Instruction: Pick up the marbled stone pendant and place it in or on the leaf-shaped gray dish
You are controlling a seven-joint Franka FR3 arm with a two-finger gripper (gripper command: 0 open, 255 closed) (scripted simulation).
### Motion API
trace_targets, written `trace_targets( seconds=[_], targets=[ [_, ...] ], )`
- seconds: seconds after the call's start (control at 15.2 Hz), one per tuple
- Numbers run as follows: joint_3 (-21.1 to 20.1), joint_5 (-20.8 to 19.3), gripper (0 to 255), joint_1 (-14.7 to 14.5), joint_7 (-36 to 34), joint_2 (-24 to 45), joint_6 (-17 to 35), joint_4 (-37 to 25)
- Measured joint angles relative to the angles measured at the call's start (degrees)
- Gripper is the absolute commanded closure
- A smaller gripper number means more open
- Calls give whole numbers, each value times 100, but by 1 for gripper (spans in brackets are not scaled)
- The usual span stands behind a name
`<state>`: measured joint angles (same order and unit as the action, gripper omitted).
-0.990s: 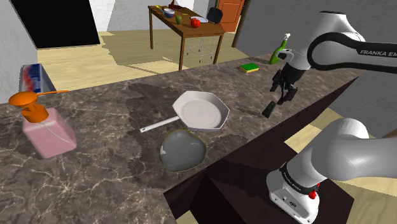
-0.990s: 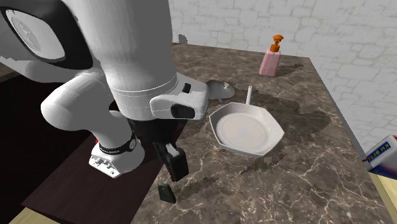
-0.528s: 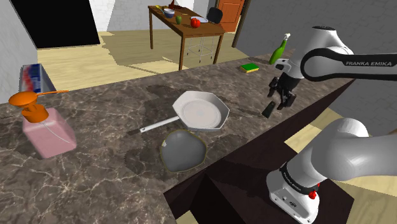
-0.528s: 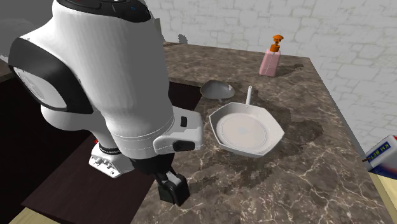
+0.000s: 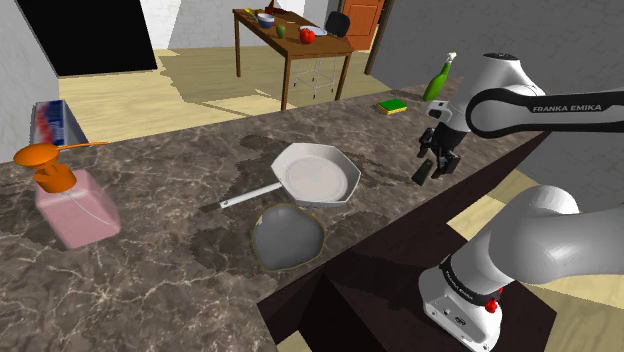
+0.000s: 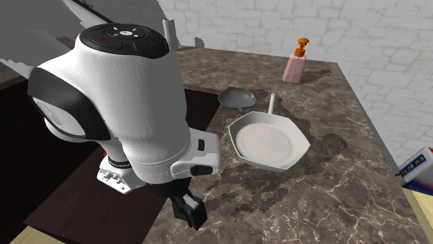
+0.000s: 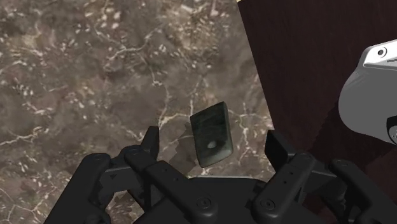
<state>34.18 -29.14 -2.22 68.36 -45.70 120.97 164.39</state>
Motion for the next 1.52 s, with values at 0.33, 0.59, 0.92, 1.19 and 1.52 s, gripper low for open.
trace_targets(
  seconds=[0.33,0.59,0.92,1.19,1.52],
  targets=[
    [0,-1,255,0,-1,0,3,1],
    [0,-1,255,0,0,0,3,-1],
    [-23,19,255,-1,3,-35,-56,-24],
    [-161,148,255,-31,20,-200,-399,-207],
    [-344,312,255,-70,38,-389,-843,-466]
  ],
)
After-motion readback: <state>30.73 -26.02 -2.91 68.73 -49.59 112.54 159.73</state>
